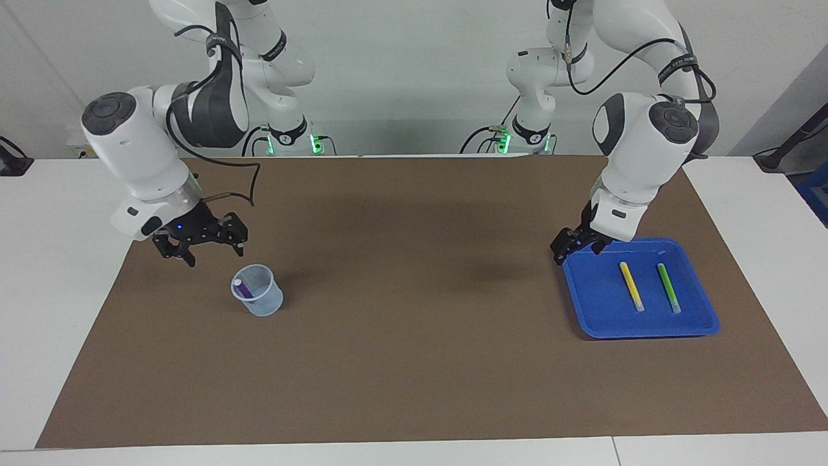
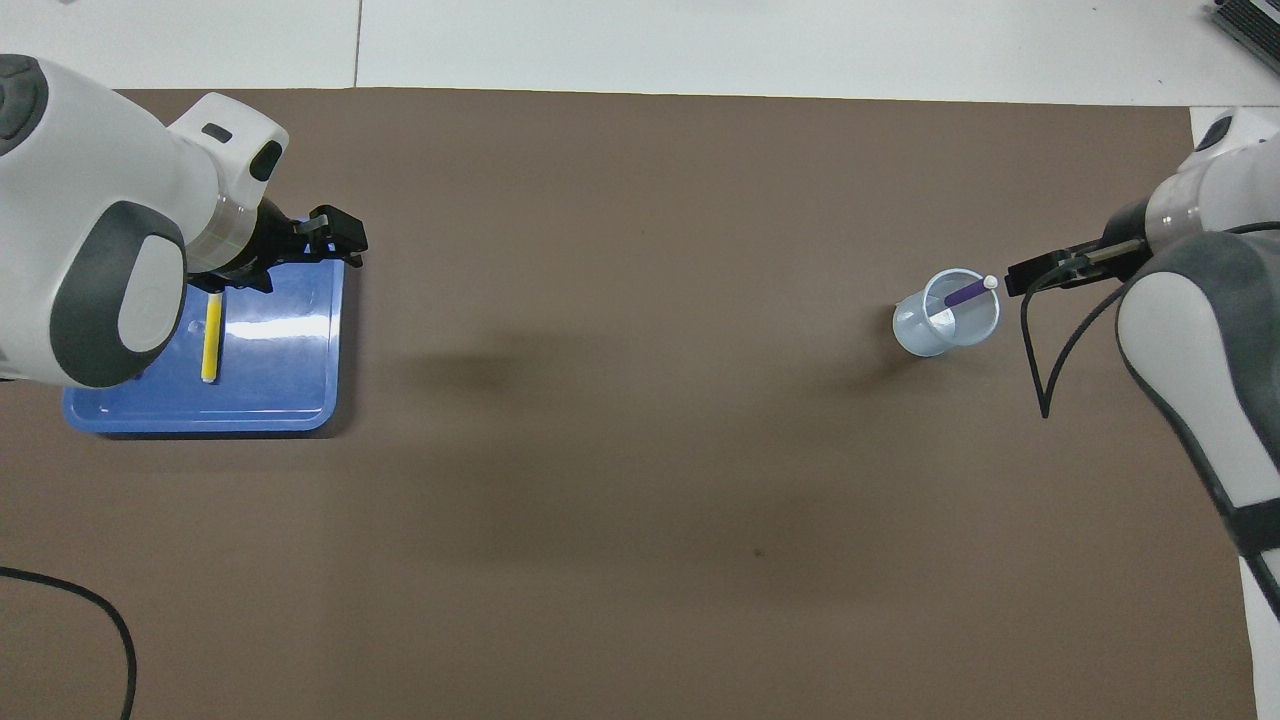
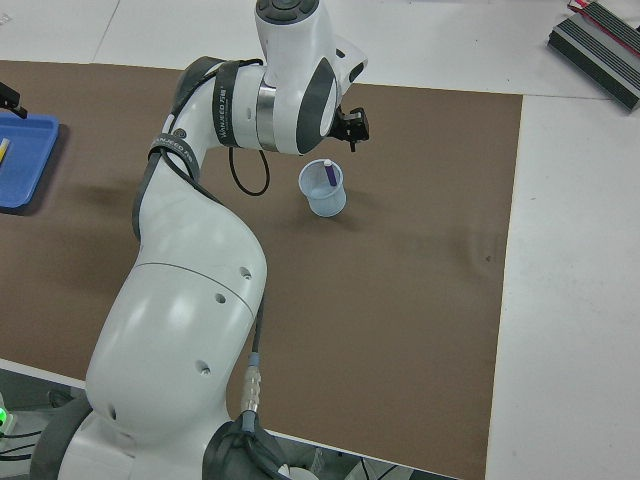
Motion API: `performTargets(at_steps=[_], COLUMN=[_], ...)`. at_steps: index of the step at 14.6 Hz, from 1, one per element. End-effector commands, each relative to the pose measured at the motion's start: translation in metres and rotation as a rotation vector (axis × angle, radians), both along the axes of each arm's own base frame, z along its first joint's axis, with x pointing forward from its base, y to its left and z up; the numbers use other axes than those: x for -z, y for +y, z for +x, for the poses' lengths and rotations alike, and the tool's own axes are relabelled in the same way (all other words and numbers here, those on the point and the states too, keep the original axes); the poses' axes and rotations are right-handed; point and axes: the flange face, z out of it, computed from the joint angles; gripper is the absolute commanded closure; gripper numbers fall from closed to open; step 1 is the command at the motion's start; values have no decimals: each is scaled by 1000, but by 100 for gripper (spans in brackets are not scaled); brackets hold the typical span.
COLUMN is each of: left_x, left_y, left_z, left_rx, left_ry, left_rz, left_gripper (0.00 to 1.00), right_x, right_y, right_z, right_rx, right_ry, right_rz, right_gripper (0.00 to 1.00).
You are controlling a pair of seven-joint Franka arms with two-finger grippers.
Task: Transfer and insert pens with both arms
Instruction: 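Insert the pen into the cup while the left gripper returns, then lower the left gripper and grasp the yellow pen in the tray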
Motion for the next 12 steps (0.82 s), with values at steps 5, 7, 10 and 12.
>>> performTargets(at_steps=[5,7,10,12], left_x=[30,40,59,73], left_y=[85,100,136,142], left_z=[6,12,19,21], left_rx=[178,206,250,271], left_ry=[-69,-74,-79,-73], left_rz=[64,134,150,147], left_gripper=[0,0,0,0], right_x=[-79,-76,-76,-75], right_y=[-6,-5,-3,0], right_z=[-42,-44,-49,-50], right_rx=[40,42,40,35], right_ry=[30,44,59,72], right_rz=[-19,-30,-25,-25], right_gripper=[0,0,0,0])
